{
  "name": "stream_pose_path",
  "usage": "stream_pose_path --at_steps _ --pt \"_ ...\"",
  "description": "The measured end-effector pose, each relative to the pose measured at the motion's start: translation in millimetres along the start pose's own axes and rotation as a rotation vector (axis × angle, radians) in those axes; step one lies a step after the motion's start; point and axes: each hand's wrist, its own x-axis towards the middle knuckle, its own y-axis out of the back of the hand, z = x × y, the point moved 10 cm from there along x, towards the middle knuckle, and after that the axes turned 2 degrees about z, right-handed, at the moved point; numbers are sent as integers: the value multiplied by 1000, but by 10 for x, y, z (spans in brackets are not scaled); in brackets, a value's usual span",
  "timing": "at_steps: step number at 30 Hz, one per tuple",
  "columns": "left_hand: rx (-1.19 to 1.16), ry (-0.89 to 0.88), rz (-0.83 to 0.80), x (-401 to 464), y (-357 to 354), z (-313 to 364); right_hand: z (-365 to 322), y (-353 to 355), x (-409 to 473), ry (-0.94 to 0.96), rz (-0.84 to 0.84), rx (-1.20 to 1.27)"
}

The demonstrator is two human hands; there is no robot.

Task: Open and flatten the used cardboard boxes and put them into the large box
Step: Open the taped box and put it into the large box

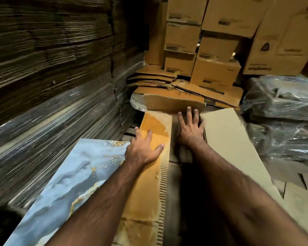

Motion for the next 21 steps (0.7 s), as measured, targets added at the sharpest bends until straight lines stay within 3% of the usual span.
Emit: stream_pose_path --at_steps 3,8,14,18,21 --pt "14 -3 16 -5 14 -23 -31 90 300 22 -10 -2" --pt "51 -7 34 16 1 -32 76 -134 569 -4 -176 73" --pt "62 7 55 0 23 -28 138 -38 607 63 -183 -8" --pt "23 2 58 7 63 -72 168 61 225 132 -241 -23" --pt "4 7 31 -7 51 -73 267 30 -407 116 -183 -67"
